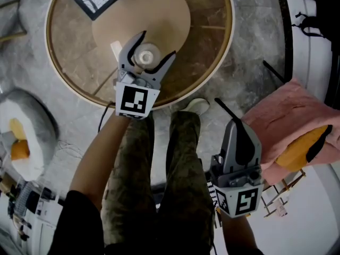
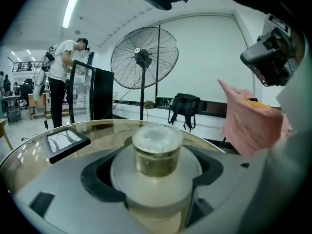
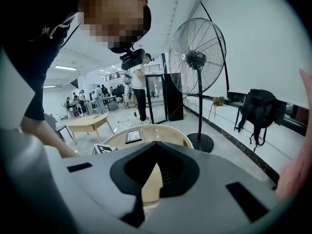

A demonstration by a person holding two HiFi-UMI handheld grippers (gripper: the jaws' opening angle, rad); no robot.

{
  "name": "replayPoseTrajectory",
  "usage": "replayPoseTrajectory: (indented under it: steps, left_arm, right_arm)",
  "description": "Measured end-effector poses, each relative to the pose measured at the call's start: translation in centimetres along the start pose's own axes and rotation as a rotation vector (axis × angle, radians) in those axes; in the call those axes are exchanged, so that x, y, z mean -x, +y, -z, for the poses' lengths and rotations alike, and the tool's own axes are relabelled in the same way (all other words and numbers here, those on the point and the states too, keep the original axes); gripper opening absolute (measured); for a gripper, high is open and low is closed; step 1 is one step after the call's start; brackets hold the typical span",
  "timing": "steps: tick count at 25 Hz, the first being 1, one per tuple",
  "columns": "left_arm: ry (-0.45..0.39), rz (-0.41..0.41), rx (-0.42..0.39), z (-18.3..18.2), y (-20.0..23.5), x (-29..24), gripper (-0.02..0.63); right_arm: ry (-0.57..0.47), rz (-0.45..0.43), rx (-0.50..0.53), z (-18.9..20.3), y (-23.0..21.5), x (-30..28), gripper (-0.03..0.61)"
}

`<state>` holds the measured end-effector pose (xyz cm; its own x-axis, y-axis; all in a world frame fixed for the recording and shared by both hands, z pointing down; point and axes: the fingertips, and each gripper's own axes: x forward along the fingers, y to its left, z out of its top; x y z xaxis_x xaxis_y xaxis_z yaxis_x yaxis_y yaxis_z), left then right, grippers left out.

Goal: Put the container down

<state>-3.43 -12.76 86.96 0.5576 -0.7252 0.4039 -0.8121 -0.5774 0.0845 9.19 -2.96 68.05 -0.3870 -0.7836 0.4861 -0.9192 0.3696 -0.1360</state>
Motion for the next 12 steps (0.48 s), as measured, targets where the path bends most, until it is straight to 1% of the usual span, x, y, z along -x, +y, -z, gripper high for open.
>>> replayPoseTrajectory:
  steps: [4, 8, 12]
  left_arm:
    - [0.034, 0.004, -0.012, 0.6, -0.3, 0.3, 0.356]
    - [0.055, -0.005, -0.042, 0.8, -0.2, 1.3, 0.360]
    - [0.053, -0.016, 0.005, 0.2, -0.2, 3.9, 0.394]
  right_arm:
    - [-0.002, -0.004, -0.002, -0.1, 0.2, 0.4, 0.021]
    - [-0.009, -0.006, -0.010, -0.6, 0.3, 1.2, 0.021]
    - [-0.018, -0.021, 0.005, -2.1, 0.9, 2.4, 0.021]
